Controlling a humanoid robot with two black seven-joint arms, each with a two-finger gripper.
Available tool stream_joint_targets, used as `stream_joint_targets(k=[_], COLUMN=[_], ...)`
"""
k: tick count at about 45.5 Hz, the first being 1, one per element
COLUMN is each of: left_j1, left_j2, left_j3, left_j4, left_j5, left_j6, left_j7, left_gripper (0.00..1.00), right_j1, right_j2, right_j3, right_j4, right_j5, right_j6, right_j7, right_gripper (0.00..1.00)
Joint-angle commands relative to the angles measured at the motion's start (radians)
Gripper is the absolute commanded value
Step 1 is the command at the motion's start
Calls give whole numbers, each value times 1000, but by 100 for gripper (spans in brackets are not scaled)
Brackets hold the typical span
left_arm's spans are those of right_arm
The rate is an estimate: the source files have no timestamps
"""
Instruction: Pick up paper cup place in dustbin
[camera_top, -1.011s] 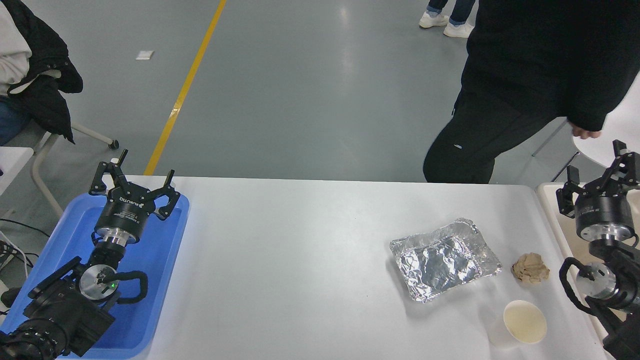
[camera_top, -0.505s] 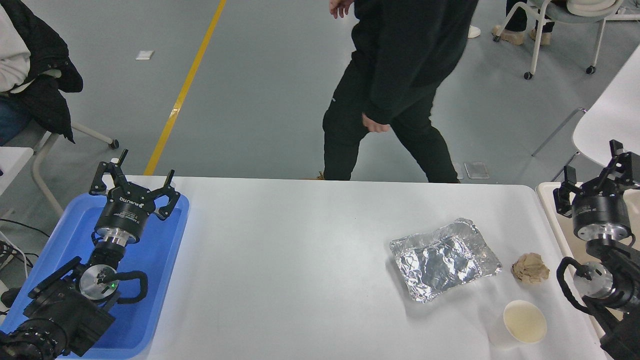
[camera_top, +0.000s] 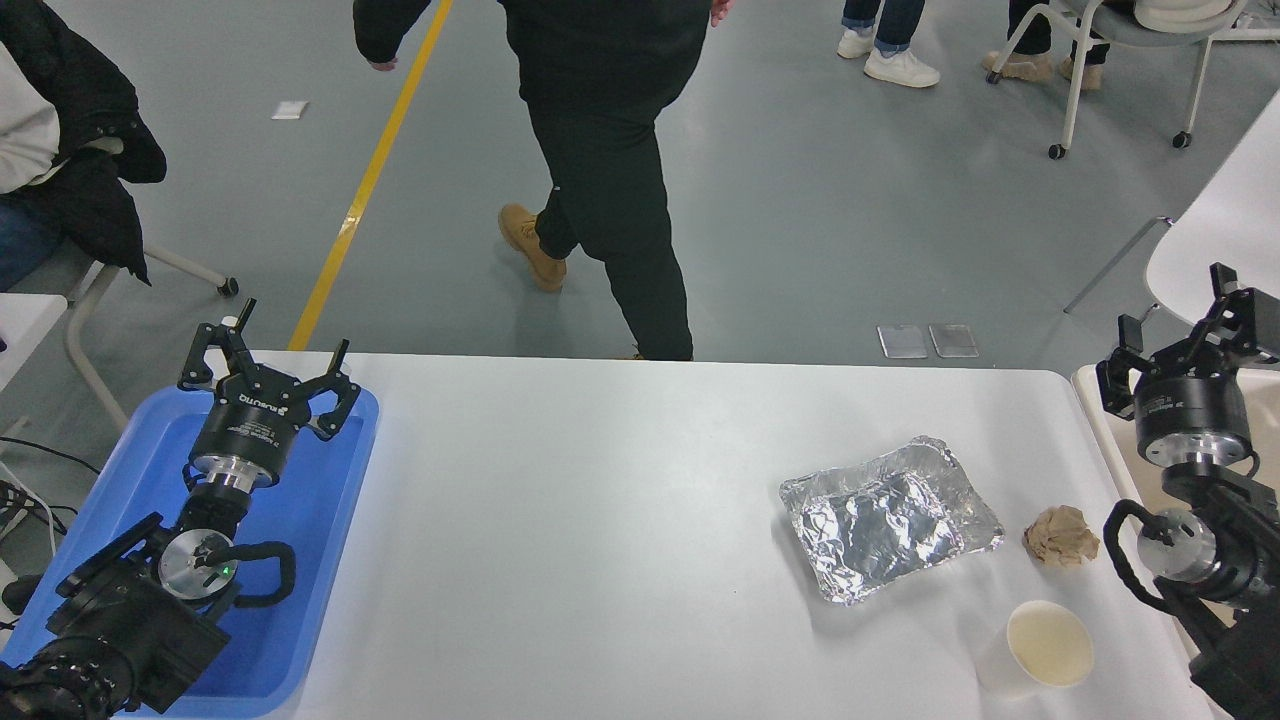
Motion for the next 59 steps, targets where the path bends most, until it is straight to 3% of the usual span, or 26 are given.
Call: stream_joint_targets(k=[1,20,33,44,59], left_j1=[0,0,0,0,0], left_j2=[0,0,0,0,0], left_j3=[0,0,0,0,0], left_j4=[0,0,0,0,0], left_j5=[0,0,0,0,0], left_j6=[0,0,0,0,0], left_j7=[0,0,0,0,0], left_gripper=[100,100,100,100,100], right_j1=[29,129,194,337,604], right_j2=[1,-17,-112,-259,-338], right_j3=[-68,-200,-297,-691,-1119], right_j4=[-9,-41,-55,-59,-58], right_j5=[0,-1,14,17,19], right_j6=[1,0,1,0,4], right_j7=[0,0,-2,-2,-11], right_gripper=[100,100,100,100,100])
